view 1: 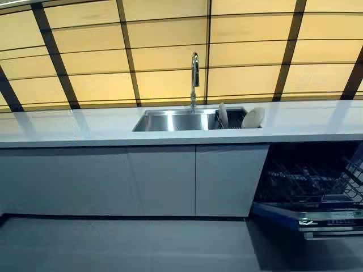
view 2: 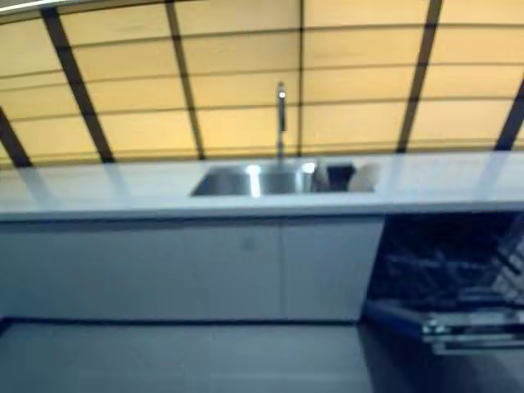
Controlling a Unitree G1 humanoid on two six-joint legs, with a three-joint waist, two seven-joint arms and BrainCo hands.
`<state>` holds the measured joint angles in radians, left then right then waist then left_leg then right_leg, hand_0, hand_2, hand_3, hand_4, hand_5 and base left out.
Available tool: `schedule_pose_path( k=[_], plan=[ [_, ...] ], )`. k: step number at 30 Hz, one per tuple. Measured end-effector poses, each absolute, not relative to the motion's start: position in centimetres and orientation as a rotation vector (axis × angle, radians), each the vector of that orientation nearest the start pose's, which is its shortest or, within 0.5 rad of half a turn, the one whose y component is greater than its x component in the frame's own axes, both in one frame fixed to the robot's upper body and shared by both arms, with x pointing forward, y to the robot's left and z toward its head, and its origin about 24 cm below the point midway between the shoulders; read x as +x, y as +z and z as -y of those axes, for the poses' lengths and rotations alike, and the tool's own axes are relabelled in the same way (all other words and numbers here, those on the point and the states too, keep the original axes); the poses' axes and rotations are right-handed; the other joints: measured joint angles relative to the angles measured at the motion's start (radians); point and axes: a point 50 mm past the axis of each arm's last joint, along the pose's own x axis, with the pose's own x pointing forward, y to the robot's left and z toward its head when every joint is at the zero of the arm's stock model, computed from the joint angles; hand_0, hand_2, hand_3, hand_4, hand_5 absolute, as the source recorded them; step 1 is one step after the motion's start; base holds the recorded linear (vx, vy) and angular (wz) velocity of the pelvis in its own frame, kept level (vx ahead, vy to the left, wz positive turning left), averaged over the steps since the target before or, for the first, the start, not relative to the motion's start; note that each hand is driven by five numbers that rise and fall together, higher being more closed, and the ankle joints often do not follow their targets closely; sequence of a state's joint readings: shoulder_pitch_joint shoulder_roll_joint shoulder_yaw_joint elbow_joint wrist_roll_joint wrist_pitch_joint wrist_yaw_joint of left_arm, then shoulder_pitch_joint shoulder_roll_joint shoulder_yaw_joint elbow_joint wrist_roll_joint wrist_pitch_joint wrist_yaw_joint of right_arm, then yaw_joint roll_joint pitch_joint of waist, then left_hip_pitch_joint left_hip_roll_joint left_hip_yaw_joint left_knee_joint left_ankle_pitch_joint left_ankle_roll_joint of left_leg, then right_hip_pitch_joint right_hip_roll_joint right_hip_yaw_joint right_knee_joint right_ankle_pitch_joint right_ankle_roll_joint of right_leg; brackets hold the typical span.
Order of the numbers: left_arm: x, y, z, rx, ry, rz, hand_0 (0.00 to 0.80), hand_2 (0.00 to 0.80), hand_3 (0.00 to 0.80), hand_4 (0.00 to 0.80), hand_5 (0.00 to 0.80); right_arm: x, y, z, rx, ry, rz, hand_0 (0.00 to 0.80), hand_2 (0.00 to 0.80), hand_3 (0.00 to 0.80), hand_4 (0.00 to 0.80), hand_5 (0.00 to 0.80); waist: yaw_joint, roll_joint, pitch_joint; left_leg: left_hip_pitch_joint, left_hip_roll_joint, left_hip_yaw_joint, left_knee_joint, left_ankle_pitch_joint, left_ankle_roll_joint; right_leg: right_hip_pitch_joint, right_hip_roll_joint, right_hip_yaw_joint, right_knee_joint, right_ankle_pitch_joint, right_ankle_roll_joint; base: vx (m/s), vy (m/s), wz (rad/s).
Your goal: Take plates into dishwasher
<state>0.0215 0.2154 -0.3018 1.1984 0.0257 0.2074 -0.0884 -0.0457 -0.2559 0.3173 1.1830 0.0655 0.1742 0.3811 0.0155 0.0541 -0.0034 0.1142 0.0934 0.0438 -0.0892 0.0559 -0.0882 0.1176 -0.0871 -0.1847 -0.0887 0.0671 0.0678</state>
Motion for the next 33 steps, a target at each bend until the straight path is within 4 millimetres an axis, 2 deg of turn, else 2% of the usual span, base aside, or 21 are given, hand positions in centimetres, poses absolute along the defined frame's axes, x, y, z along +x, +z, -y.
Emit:
schedule_pose_path(
  k=[33],
  plan=[
    [6.44, -17.11, -21.57, 0.35, -0.168, -1.471, 0.0, 0.0, 0.0, 0.0, 0.0, 9.53, -16.24, 20.17, -0.138, 0.431, -1.343, 0.0, 0.0, 0.0, 0.0, 0.0, 0.001, -0.022, 0.023, 0.016, 0.007, 0.002, 0.0, -0.005, -0.006, 0.016, 0.008, 0.002, 0.0, -0.005, -0.003, 0.0, -0.001, 0.0]
  ],
)
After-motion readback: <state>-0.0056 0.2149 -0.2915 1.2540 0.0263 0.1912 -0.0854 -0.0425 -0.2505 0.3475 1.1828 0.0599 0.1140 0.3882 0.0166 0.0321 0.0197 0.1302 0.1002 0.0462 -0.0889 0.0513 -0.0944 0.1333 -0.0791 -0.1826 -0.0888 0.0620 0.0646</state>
